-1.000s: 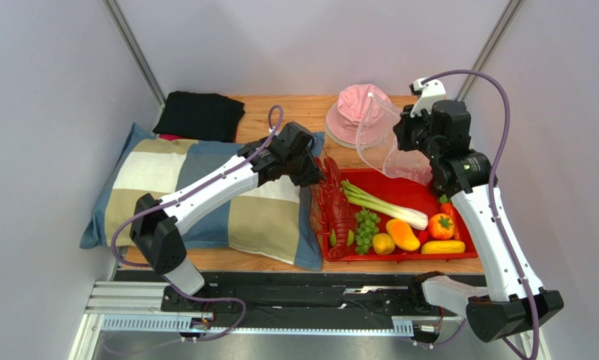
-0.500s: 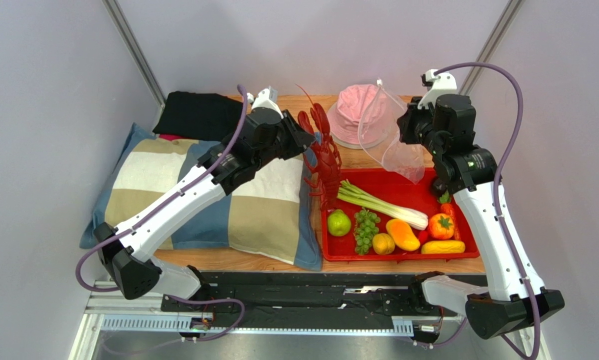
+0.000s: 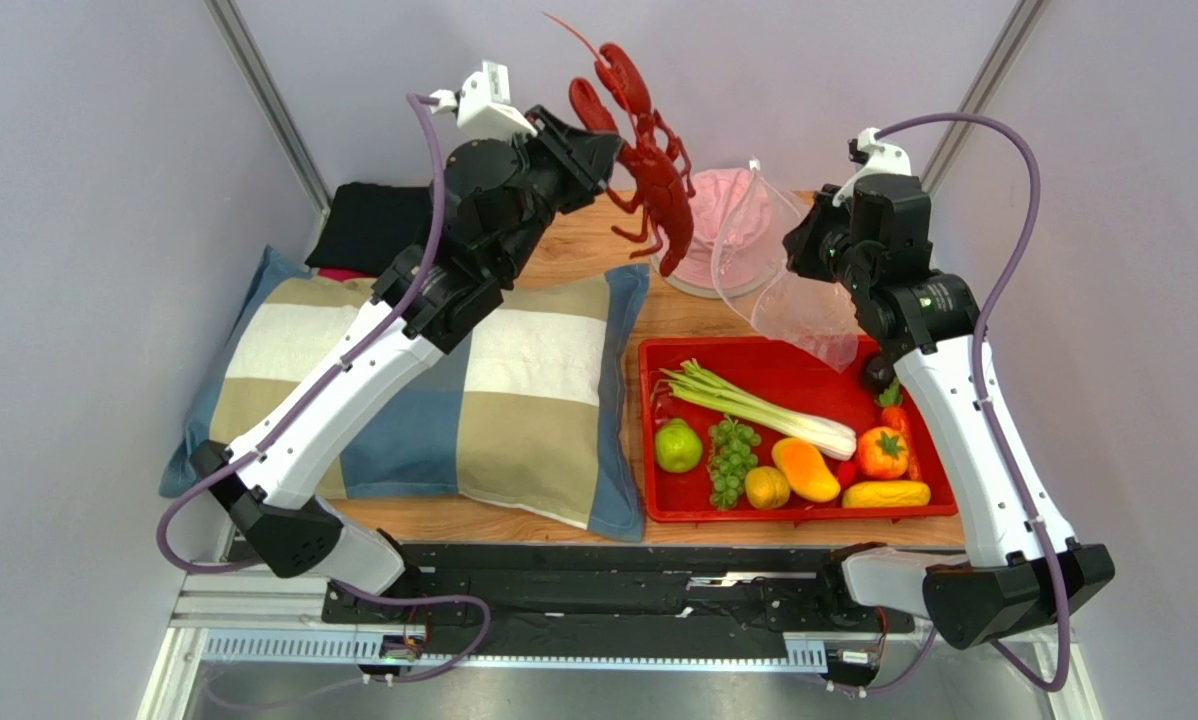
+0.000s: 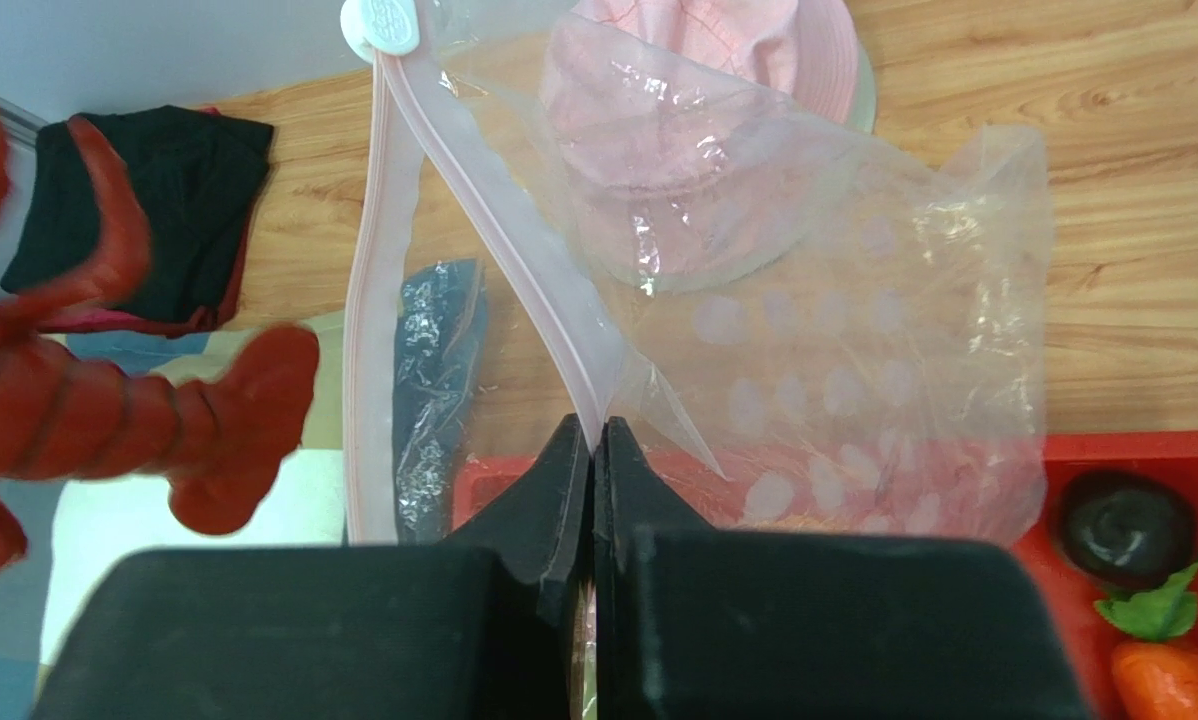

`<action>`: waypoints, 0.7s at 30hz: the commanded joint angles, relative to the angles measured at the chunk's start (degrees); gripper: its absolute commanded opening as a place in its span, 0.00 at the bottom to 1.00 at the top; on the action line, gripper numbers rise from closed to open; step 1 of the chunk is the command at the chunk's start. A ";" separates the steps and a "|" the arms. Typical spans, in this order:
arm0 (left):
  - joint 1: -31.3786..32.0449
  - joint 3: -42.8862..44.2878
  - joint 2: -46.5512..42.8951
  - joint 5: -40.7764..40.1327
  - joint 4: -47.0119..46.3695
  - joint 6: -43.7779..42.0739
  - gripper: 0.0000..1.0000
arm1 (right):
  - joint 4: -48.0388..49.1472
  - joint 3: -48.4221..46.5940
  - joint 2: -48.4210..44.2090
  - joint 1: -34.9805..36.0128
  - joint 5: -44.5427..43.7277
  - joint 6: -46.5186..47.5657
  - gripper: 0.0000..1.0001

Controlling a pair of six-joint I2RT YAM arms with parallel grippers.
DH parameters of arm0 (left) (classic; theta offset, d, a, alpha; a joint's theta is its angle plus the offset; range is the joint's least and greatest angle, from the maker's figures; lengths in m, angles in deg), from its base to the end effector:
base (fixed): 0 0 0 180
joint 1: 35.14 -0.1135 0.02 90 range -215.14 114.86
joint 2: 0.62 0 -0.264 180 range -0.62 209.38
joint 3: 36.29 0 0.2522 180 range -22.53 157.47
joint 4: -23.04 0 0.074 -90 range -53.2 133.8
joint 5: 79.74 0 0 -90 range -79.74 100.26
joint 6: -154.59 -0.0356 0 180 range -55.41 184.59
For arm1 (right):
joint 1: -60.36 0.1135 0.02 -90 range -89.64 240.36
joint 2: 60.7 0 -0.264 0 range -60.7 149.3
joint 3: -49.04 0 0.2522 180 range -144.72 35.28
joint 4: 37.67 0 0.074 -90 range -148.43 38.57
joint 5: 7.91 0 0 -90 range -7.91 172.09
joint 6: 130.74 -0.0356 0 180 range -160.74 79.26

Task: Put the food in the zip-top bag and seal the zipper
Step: Pick up the fake lobster from the bin, then place the fake lobster in the zipper food storage bag.

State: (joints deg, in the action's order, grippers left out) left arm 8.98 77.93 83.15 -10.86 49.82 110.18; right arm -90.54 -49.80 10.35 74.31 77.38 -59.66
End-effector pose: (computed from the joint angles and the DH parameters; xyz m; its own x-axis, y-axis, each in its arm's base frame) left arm 0.2356 -0.2106 0.5106 -0.2473 -0.6884 -0.6819 0.3066 0.6120 -0.7290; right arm 0.2497 0.0590 0.4344 -0.4437 0.2228 -0.8681 -0.0256 0.9651 0.2608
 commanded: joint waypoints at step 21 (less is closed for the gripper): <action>-0.52 27.59 13.18 0.21 -2.47 -0.23 0.00 | 1.23 -8.53 7.35 -1.47 2.86 -17.99 0.00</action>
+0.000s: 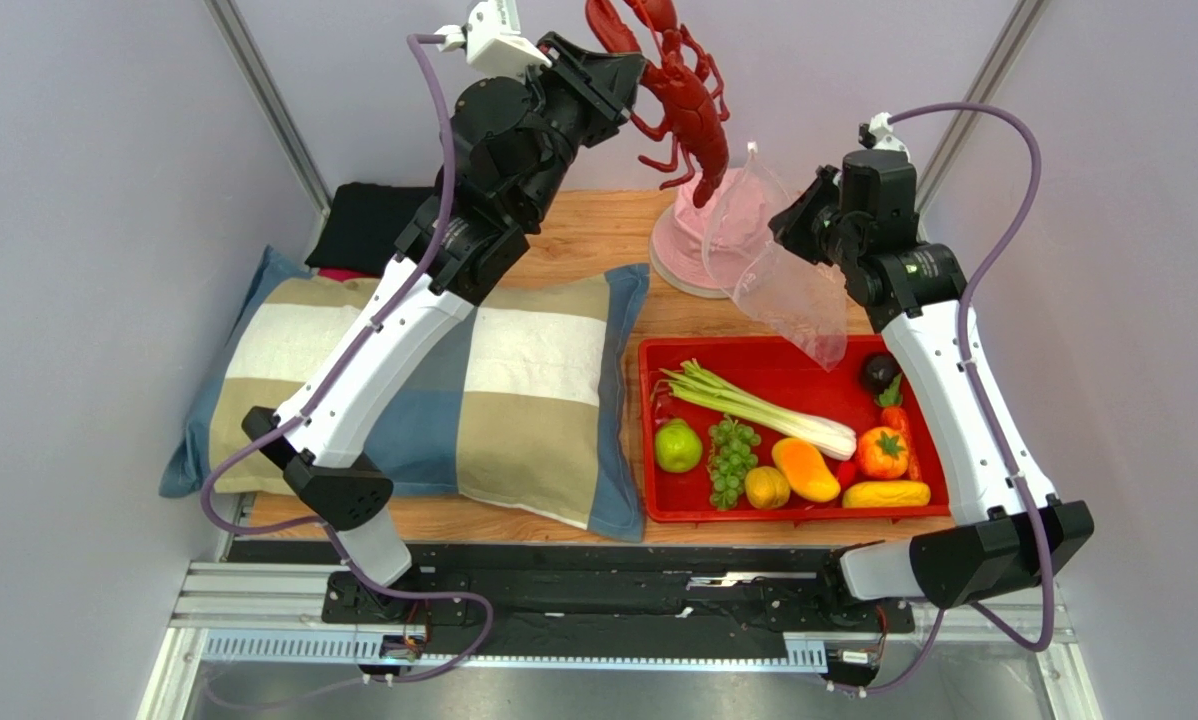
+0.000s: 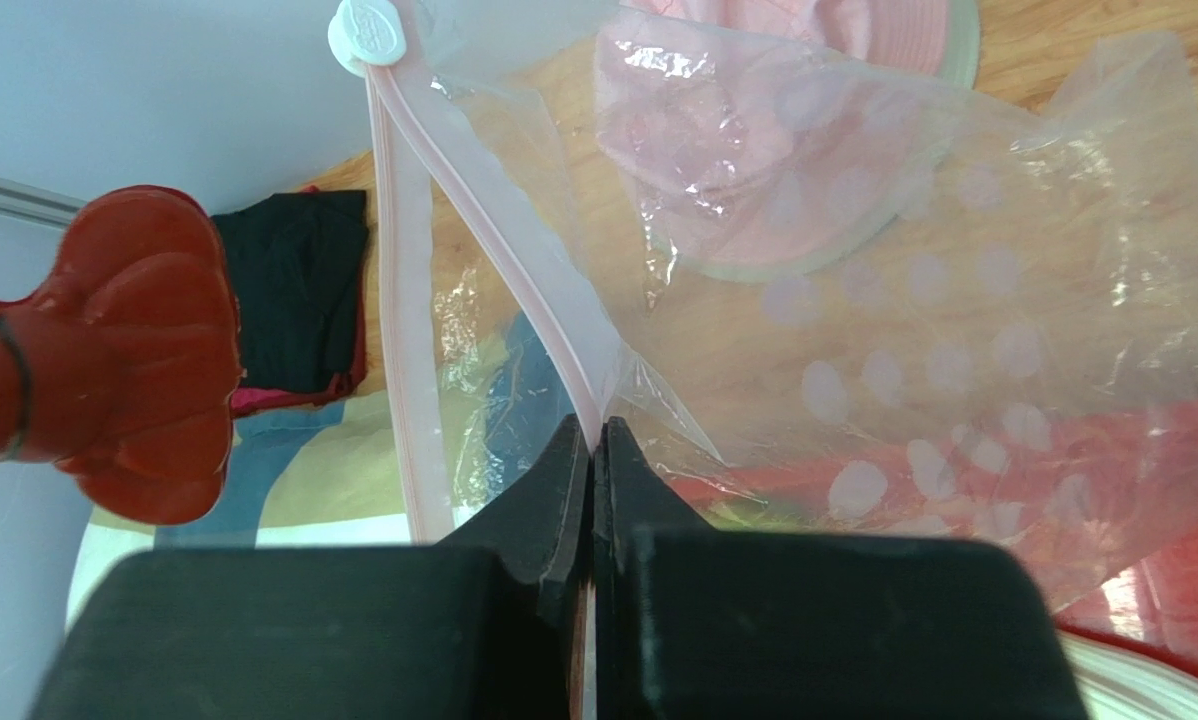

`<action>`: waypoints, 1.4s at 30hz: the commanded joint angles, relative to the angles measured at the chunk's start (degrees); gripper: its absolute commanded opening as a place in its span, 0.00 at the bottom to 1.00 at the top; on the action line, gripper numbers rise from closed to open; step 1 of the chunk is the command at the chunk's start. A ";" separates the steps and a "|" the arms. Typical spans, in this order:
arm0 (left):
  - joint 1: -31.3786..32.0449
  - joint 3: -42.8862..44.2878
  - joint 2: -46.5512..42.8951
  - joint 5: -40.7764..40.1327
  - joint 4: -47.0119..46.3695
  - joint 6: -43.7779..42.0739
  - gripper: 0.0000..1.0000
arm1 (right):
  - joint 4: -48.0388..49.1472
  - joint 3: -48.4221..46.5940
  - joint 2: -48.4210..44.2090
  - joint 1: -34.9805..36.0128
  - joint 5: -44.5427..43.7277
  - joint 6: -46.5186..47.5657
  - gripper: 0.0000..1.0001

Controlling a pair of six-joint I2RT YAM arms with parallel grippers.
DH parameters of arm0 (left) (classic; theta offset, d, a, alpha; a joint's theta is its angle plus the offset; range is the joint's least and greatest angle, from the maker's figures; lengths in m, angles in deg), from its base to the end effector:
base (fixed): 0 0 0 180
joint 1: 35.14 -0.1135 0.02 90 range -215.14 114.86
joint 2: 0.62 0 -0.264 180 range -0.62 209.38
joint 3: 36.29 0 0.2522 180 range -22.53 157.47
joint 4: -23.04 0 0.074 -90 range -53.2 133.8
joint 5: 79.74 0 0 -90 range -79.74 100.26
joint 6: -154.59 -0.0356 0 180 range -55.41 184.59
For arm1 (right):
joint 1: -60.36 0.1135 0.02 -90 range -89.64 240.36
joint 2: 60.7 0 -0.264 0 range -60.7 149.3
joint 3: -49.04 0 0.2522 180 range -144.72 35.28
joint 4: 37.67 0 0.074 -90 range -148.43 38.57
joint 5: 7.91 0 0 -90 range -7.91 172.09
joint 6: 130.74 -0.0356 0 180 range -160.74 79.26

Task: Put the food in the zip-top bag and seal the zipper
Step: Place the fake lobster in the zipper food storage bag.

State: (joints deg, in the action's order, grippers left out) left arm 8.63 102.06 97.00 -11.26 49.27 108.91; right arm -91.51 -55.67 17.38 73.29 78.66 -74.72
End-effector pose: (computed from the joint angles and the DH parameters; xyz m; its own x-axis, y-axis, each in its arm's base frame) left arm 0.2617 -0.2326 0.5665 -0.1411 -0.7649 -0.6285 0.4033 0.5354 -0.7421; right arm 0.2815 0.0624 0.4348 -0.4654 0.4656 -0.7528 0.1069 0.8738 0.4744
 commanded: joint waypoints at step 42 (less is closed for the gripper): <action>-0.26 -4.10 4.41 5.79 -1.74 -0.63 0.00 | 13.35 -4.76 4.44 -1.24 22.65 -16.38 0.00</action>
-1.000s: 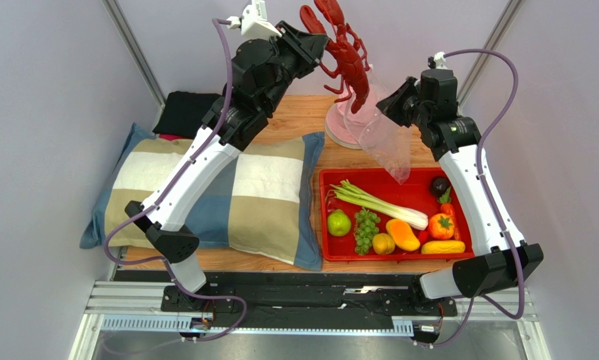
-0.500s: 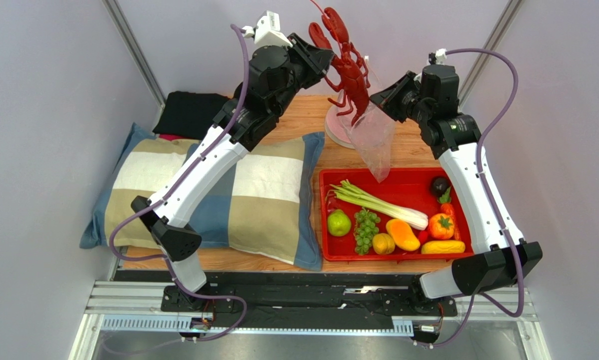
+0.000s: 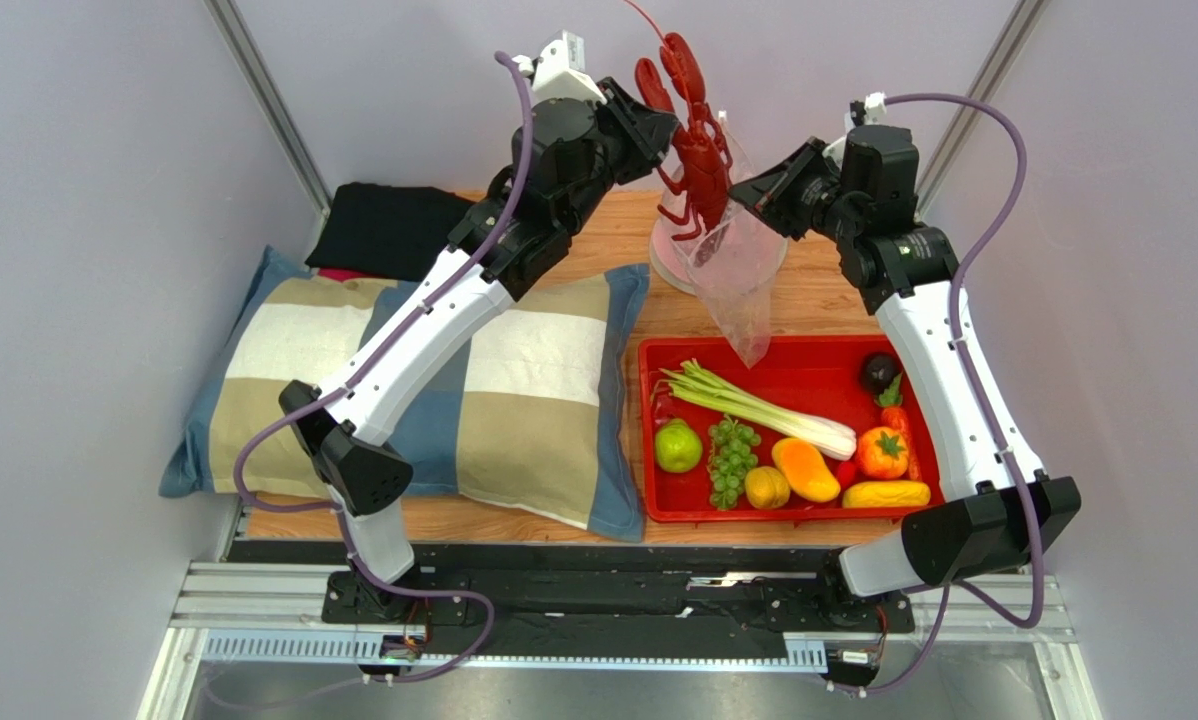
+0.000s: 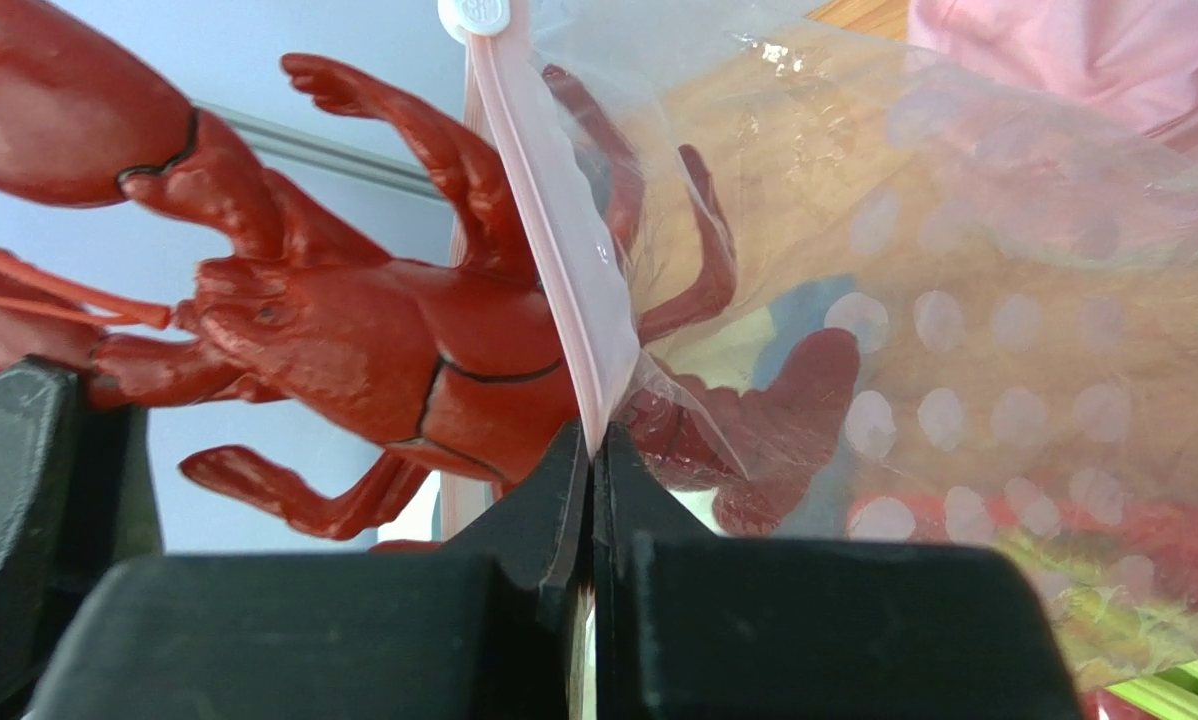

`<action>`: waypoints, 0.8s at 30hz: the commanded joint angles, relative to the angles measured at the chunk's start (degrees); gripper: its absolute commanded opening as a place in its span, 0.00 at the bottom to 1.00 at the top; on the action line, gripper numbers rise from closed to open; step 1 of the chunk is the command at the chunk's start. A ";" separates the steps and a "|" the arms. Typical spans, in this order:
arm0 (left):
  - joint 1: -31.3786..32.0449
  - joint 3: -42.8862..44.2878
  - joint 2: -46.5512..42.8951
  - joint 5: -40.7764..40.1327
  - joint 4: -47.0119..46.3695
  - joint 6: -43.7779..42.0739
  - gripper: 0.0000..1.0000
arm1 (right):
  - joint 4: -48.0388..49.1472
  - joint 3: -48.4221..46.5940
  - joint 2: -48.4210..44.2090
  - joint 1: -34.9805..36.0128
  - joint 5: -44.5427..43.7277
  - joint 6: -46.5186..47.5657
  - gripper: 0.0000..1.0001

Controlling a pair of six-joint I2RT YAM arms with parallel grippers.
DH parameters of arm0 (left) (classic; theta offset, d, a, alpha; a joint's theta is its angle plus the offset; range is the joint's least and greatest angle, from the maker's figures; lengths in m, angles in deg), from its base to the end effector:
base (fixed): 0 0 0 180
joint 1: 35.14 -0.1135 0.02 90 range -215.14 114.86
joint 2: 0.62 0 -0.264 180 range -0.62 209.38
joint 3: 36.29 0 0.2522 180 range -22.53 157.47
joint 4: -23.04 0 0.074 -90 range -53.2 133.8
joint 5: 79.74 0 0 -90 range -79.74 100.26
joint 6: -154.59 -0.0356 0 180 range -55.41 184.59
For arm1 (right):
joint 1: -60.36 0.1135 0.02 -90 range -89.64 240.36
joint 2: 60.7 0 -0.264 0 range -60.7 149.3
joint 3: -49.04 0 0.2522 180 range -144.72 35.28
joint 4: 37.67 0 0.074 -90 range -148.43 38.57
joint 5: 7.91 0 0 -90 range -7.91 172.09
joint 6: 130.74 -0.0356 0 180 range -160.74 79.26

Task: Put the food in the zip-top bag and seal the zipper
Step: Place the fake lobster in the zipper food storage bag.

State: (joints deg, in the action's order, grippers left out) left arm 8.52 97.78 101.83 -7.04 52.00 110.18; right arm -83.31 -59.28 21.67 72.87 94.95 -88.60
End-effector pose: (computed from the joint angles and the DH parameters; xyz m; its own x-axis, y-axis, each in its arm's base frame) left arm 0.2964 -0.2682 0.5085 -0.2938 -0.6623 -0.6892 0.3349 0.6040 -0.7232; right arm 0.3049 0.0758 0.4489 -0.5290 0.6231 -0.5761 -0.0350 0.6622 0.7485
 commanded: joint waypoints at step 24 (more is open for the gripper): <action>-0.15 -4.39 -2.35 17.99 4.91 -3.92 0.00 | 14.74 0.34 0.69 -0.74 11.22 -1.55 0.00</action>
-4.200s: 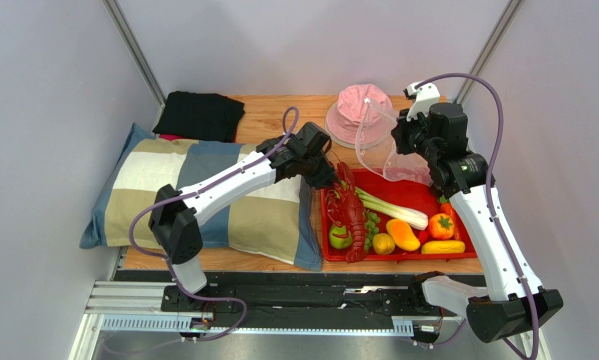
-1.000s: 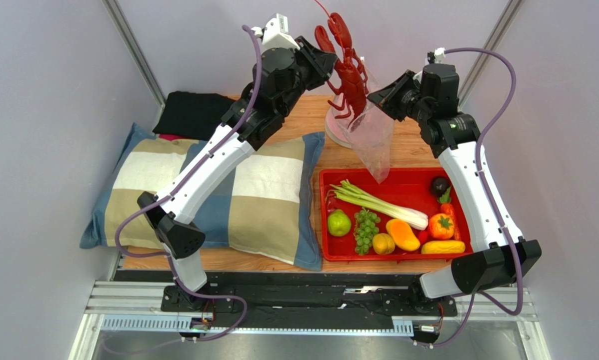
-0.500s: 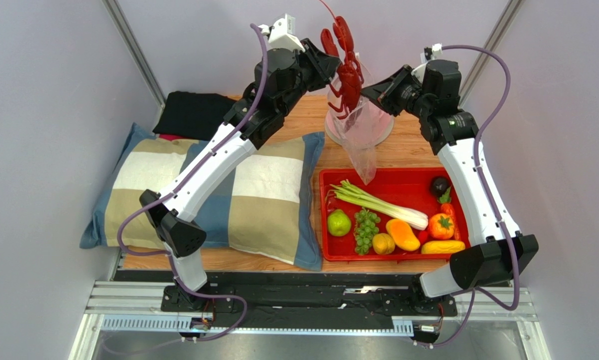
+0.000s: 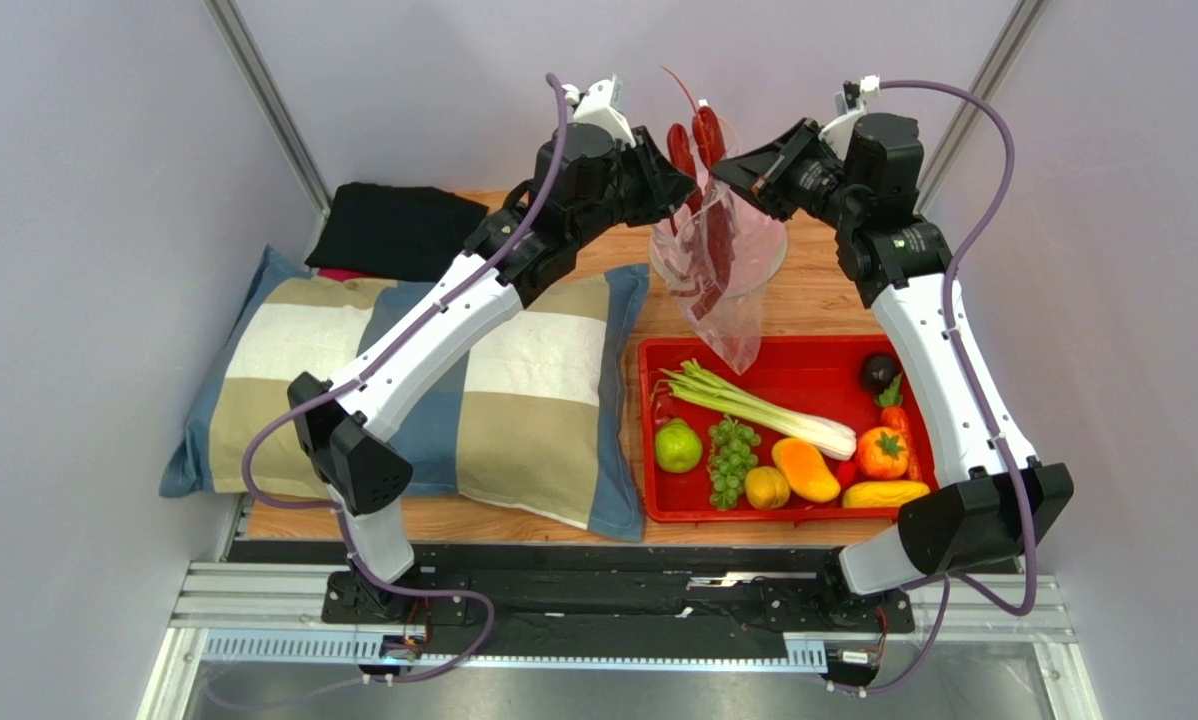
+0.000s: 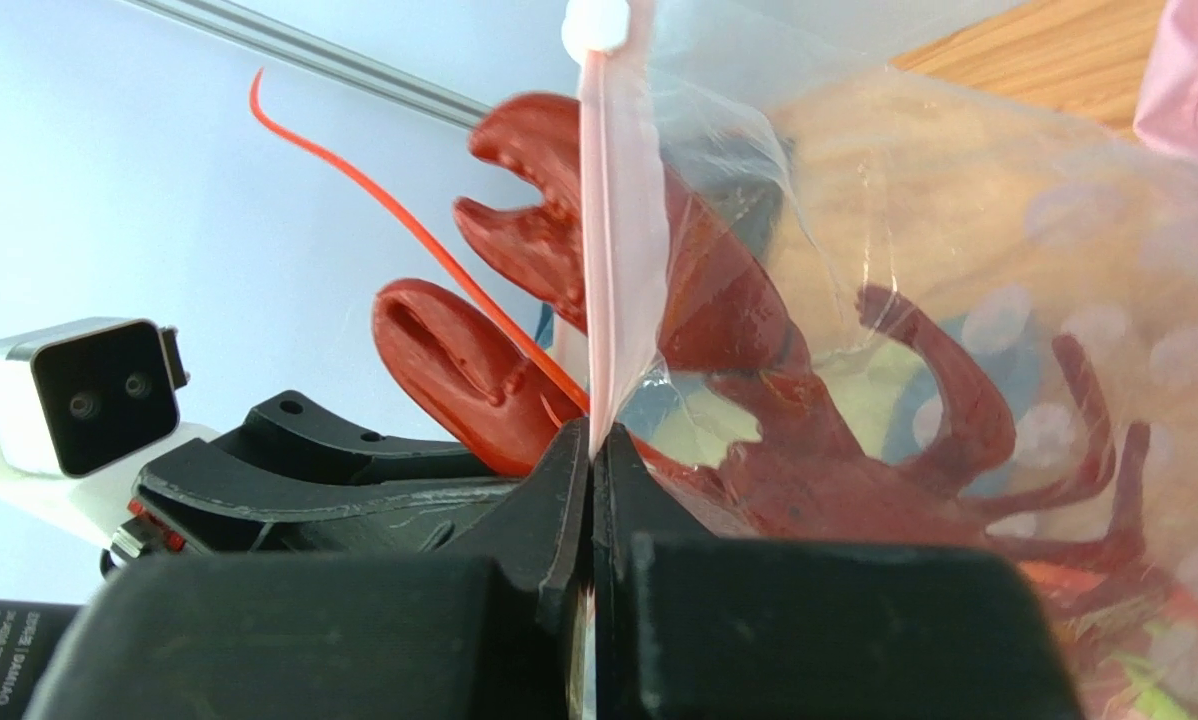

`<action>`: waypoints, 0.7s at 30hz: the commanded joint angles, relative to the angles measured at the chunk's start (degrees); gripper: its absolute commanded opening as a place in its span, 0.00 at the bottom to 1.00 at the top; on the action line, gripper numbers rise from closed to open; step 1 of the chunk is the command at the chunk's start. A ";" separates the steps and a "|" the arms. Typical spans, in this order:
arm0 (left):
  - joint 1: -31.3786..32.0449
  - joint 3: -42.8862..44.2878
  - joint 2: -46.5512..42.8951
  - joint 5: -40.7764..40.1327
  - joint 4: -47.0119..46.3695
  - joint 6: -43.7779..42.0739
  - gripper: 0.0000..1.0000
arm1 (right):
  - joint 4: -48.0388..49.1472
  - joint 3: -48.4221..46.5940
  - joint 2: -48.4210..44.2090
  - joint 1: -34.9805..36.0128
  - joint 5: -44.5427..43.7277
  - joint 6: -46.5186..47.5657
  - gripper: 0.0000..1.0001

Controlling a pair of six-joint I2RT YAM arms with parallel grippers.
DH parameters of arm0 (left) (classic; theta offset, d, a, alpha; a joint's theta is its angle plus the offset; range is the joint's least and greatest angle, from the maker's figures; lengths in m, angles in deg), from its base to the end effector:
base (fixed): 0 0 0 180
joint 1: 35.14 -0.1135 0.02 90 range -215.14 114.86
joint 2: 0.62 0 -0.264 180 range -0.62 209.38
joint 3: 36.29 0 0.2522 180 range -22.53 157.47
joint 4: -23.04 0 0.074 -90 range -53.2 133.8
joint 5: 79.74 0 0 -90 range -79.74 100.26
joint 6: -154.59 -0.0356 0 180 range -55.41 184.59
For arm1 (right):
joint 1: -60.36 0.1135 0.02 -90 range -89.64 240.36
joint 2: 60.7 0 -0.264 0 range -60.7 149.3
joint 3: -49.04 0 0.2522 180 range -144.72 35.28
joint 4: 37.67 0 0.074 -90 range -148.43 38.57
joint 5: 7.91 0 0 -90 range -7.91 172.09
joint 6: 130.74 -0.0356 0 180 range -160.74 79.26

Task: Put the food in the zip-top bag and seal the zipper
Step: Place the fake lobster in the zipper food storage bag.

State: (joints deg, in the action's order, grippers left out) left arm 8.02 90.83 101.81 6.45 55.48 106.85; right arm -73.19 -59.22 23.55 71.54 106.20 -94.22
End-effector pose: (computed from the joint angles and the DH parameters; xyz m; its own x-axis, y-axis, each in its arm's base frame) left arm 0.3040 -0.2818 0.4619 -0.4995 -0.4515 -0.7394 0.4034 0.6340 -0.6597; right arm 0.3192 0.0779 0.4575 -0.5743 0.6342 -0.5176 -0.1817 0.5178 0.8360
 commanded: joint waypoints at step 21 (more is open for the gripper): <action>-2.63 8.02 1.28 16.30 18.86 1.49 0.00 | 9.01 5.55 -7.43 3.40 4.79 32.37 0.00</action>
State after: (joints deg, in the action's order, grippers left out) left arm 7.15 97.08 102.80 20.59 72.33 103.34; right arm -69.21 -54.45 19.26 73.85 108.35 -69.65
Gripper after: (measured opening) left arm 0.278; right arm 0.011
